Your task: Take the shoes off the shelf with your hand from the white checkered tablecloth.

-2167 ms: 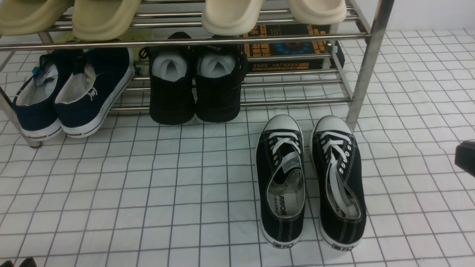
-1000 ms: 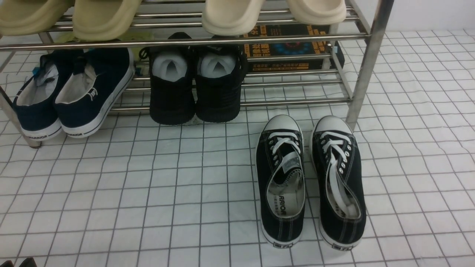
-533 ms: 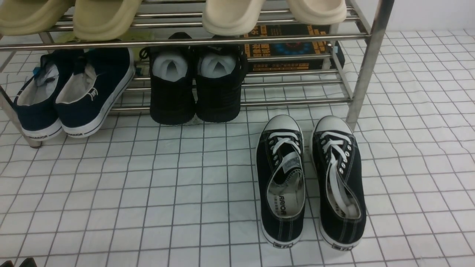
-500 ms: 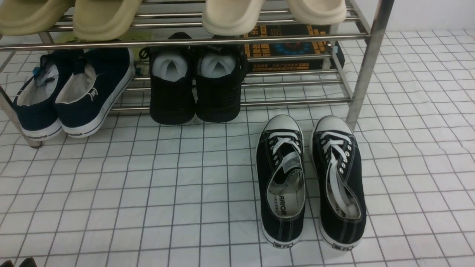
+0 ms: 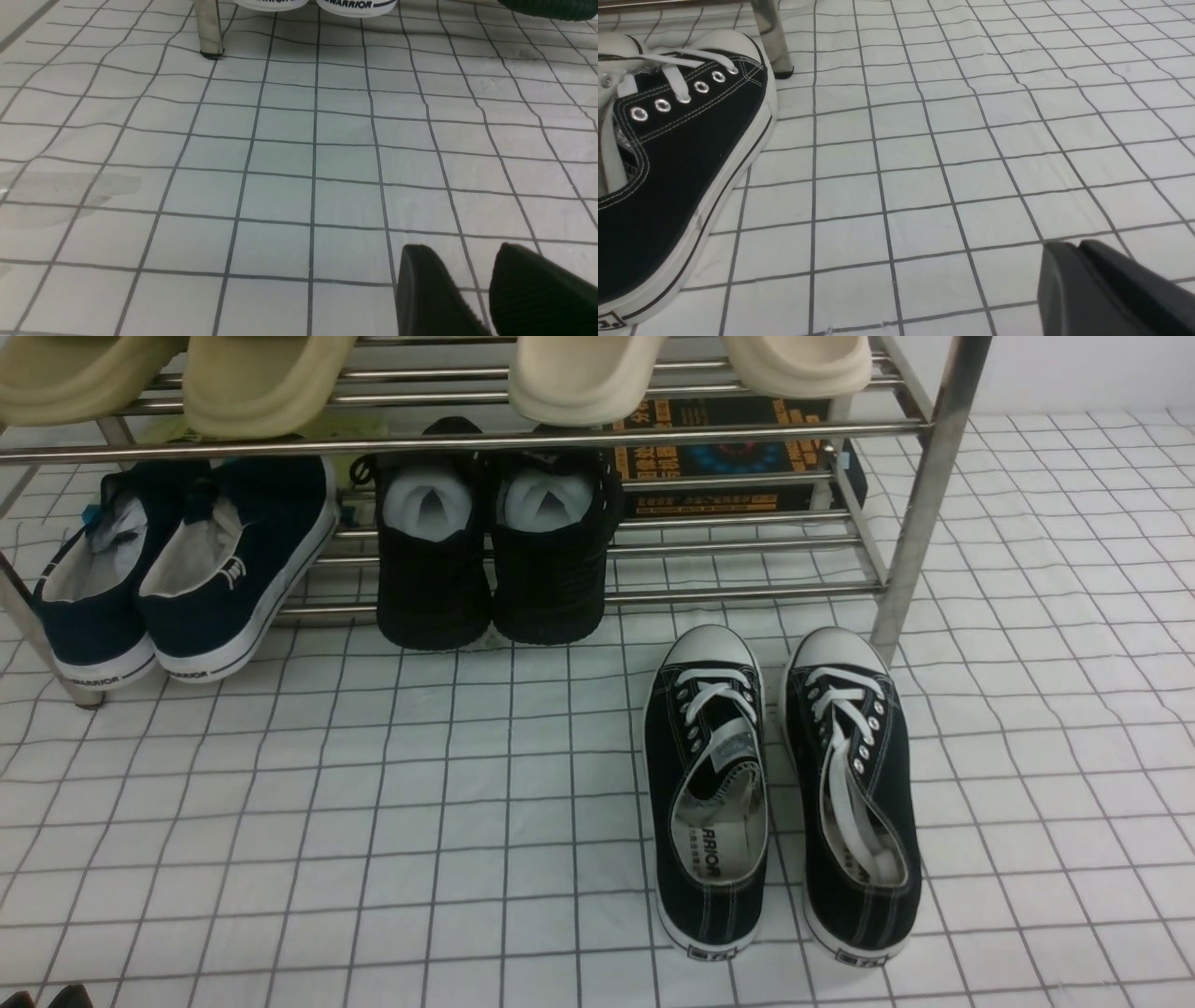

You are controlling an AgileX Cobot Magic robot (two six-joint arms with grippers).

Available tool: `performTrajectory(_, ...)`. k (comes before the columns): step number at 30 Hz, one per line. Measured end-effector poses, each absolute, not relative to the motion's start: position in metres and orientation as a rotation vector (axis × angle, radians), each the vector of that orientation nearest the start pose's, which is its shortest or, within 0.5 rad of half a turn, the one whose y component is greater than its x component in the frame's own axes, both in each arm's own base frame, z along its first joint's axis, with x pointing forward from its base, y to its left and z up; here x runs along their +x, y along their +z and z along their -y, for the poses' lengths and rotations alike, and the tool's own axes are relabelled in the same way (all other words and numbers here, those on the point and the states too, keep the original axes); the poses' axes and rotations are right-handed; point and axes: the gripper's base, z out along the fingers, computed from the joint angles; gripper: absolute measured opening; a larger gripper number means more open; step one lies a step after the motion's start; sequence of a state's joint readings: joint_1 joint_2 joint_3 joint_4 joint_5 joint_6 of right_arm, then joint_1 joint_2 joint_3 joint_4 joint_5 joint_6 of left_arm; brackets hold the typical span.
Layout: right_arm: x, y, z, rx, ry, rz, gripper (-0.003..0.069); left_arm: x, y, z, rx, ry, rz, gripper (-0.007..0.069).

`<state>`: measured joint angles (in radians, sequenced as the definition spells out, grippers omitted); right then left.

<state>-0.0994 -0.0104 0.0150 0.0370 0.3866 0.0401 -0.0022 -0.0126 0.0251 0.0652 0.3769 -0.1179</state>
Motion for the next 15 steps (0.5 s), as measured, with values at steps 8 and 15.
performTrajectory(8,0.052,0.174,0.0039,0.153,-0.004,-1.868,0.0055,0.0524,0.1716,-0.0021,-0.068,-0.019,-1.871,0.024)
performTrajectory(15,0.052,0.174,0.0039,0.153,-0.004,-1.868,0.0062,0.0524,0.1716,-0.0021,-0.068,-0.019,-1.871,0.024)
